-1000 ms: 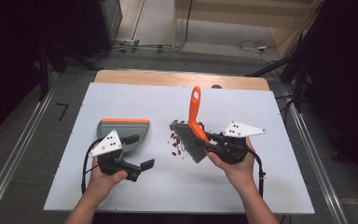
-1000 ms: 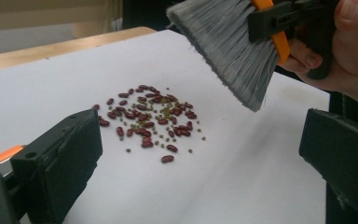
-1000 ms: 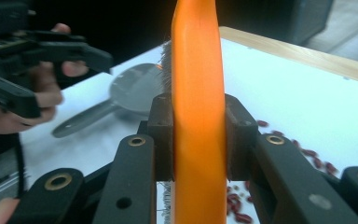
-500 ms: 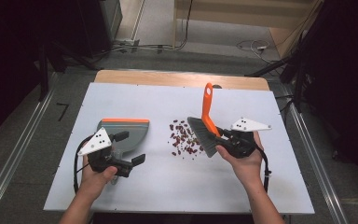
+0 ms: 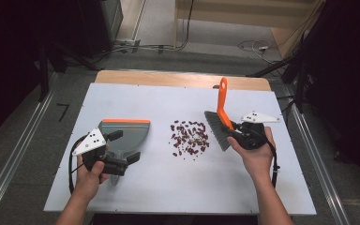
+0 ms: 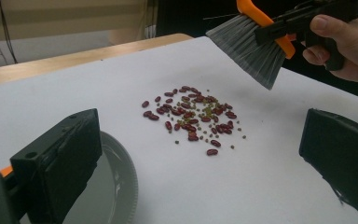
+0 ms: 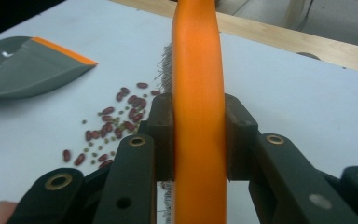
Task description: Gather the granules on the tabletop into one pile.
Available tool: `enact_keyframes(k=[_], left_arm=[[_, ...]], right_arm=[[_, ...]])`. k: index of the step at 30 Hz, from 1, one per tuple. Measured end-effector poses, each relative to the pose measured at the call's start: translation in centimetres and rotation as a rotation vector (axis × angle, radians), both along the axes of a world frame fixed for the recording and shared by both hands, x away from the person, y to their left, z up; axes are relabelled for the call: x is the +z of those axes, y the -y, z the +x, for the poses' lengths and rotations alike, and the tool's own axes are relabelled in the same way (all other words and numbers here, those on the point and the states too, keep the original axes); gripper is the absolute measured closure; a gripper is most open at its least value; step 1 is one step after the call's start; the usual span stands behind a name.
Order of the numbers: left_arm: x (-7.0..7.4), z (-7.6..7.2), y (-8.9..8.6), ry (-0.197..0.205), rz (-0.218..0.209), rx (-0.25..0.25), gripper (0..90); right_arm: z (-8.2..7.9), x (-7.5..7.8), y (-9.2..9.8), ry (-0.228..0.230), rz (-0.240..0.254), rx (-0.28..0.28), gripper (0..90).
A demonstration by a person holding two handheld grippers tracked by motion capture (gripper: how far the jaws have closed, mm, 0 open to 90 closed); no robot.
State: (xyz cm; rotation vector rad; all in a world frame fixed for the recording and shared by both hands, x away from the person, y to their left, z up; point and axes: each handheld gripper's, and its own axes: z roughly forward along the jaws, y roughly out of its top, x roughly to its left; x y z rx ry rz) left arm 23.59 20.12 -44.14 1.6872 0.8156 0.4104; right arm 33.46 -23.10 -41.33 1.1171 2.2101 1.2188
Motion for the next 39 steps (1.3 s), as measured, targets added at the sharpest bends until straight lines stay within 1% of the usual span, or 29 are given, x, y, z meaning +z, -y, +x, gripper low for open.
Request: enact_keyframes(k=[3, 5, 7, 9, 11, 12, 13, 14, 16, 17, 20, 22, 23, 27, 29, 32, 34, 35, 37, 39], left_arm=[[-0.1, -0.1, -0.1, 0.0, 0.019, 0.004, 0.0], [-0.1, -0.1, -0.1, 0.0, 0.022, 0.006, 0.0], [0.0, -0.2, -0.2, 0.001, 0.015, 0.009, 0.0], [0.1, -0.2, -0.2, 0.008, 0.016, 0.011, 0.0], [0.2, -0.4, -0.2, 0.012, 0.021, 0.013, 0.0], [0.2, -0.4, -0.2, 0.015, 0.031, 0.016, 0.0], [0.2, -0.4, -0.2, 0.017, 0.042, 0.018, 0.0], [0.2, -0.4, -0.2, 0.017, 0.044, 0.018, 0.0], [0.2, -0.4, -0.3, 0.015, 0.041, 0.019, 0.0], [0.1, -0.4, -0.4, 0.015, 0.033, 0.021, 0.0], [0.0, -0.3, -0.4, 0.01, 0.03, 0.022, 0.0], [-0.1, -0.3, -0.3, 0.005, 0.035, 0.018, 0.0], [-0.1, -0.3, -0.3, 0.004, 0.034, 0.016, 0.0], [-0.2, -0.3, -0.2, 0.001, 0.035, 0.01, 0.0], [-0.2, -0.3, -0.2, 0.001, 0.03, 0.01, 0.0], [-0.2, -0.3, -0.3, 0.003, 0.031, 0.015, 0.0], [-0.2, -0.3, -0.4, 0.004, 0.027, 0.021, 0.0], [-0.2, -0.4, -0.4, 0.002, 0.026, 0.023, 0.0], [-0.2, -0.4, -0.5, 0.001, 0.026, 0.023, 0.0], [-0.2, -0.3, -0.5, 0.001, 0.022, 0.022, 0.0]], right_arm=[[1.1, -0.1, -0.1, 0.009, -0.059, -0.024, 68.2], [2.0, 0.0, 0.0, -0.007, -0.073, -0.011, 68.2], [2.7, 0.0, 0.0, -0.028, -0.069, -0.009, 68.2], [3.4, -0.2, -0.3, 0.008, -0.1, 0.009, 68.2], [4.0, -0.3, -0.8, 0.026, -0.152, 0.022, 68.2], [4.3, -0.3, -1.0, 0.028, -0.179, 0.022, 68.2], [4.6, -0.3, -1.3, 0.015, -0.199, 0.013, 68.1], [4.9, -0.3, -1.5, 0.001, -0.214, 0.003, 68.1], [5.4, -0.4, -1.8, -0.023, -0.22, 0.001, 68.1], [5.7, -0.5, -1.9, -0.035, -0.218, -0.001, 68.1], [6.3, -1.1, -2.5, -0.048, -0.242, 0.002, 68.1], [6.8, -1.5, -3.0, -0.061, -0.289, 0.005, 68.2], [7.0, -1.7, -3.3, -0.068, -0.308, -0.006, 68.2], [7.8, -1.9, -4.1, -0.075, -0.367, -0.028, 68.2], [8.2, -2.0, -4.6, -0.075, -0.393, -0.028, 68.2], [8.8, -2.4, -5.7, -0.079, -0.454, -0.021, 68.2], [9.0, -2.7, -6.3, -0.095, -0.472, -0.015, 68.2], [9.0, -2.9, -6.6, -0.096, -0.479, -0.012, 68.2], [9.0, -3.0, -7.3, -0.103, -0.478, 0.003, 68.4], [8.7, -3.1, -8.0, -0.104, -0.491, 0.02, 68.6]])
